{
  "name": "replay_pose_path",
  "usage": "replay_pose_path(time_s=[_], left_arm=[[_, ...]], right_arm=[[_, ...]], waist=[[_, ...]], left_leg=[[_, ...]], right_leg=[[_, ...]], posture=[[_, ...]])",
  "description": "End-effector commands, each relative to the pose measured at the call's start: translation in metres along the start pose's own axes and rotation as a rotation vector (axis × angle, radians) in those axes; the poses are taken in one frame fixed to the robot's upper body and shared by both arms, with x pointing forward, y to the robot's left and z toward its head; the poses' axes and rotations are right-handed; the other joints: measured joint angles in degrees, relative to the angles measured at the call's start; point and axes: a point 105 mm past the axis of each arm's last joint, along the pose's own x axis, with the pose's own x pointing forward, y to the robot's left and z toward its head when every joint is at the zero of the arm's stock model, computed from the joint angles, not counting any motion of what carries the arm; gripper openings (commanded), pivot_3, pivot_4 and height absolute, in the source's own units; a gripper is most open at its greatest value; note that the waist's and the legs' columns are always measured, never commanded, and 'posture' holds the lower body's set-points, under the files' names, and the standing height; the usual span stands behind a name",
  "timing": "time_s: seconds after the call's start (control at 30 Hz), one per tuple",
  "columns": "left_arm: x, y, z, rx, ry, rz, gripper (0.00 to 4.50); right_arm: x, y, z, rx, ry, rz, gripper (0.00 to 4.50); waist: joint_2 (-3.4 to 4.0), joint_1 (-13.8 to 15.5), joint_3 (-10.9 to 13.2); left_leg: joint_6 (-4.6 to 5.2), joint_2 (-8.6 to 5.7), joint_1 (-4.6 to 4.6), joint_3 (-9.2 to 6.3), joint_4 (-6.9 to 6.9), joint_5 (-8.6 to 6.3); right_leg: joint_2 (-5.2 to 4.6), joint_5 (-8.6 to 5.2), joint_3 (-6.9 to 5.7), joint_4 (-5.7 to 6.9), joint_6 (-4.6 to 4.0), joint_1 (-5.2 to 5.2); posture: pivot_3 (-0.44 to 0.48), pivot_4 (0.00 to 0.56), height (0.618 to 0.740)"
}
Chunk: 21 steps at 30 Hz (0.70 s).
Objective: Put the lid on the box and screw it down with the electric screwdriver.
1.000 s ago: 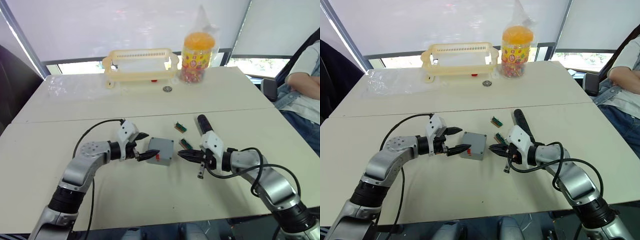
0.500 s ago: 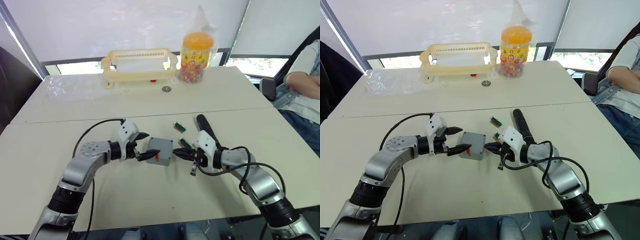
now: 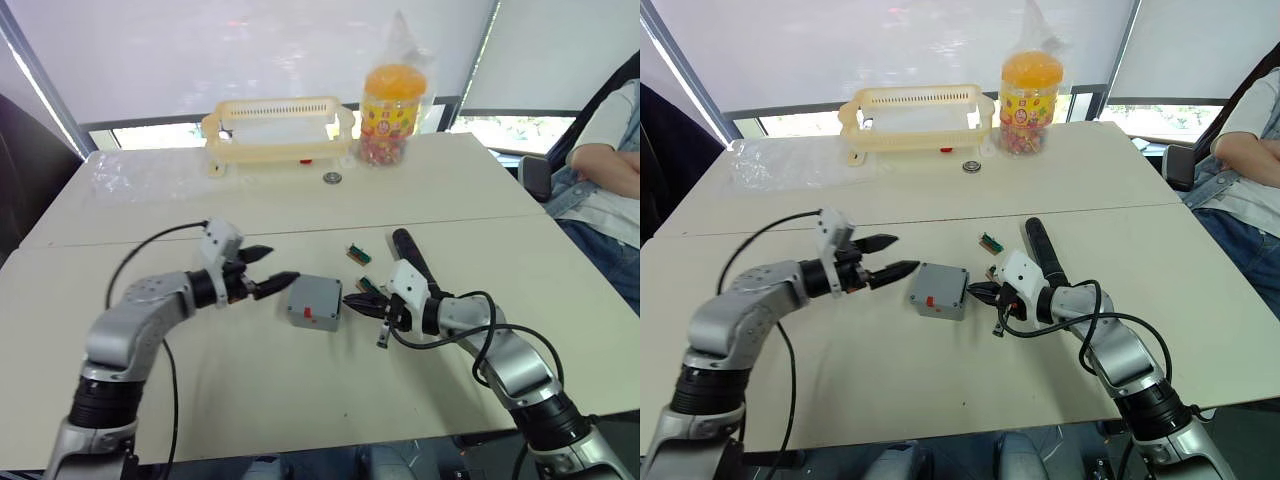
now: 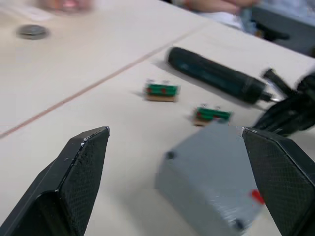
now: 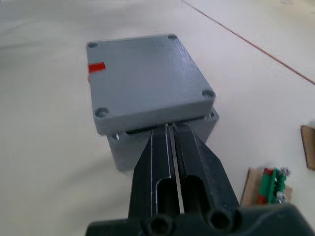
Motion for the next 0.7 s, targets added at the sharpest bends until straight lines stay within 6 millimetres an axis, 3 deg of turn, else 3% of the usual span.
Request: replay_pose_path(time_s=[0.03, 0.23, 0.7], left_arm=[[-0.022, -0.002, 0.002, 0.031, 0.03, -0.004, 4.42], [-0.034, -0.017, -0.022, 0.091, 0.165, -0.081, 4.42], [0.0, -0.002, -0.039, 0.137, 0.129, -0.009, 4.42]], right_arm=[[-0.004, -0.007, 0.009, -0.043, -0.031, -0.023, 0.08], [-0.01, -0.009, 0.011, -0.052, -0.032, -0.03, 0.08], [-0.01, -0.003, 0.008, -0.047, -0.023, -0.022, 0.08]], waist=[[0.01, -0.1, 0.0], [-0.02, 0.5, 0.0], [-0.02, 0.2, 0.0]], left_leg=[[0.0, 0.0, 0.02, 0.02, -0.02, 0.0], [-0.01, -0.03, -0.04, -0.01, 0.03, 0.0], [0.0, -0.02, -0.03, 0.0, 0.1, -0.01]], right_leg=[[0.0, 0.0, 0.01, 0.0, 0.0, 0.0], [-0.05, 0.0, 0.01, -0.01, -0.02, 0.01], [-0.03, 0.0, 0.0, 0.0, -0.01, 0.02]], posture=[[0.0, 0.15, 0.74], [0.0, 0.15, 0.74], [0.0, 0.15, 0.74]])
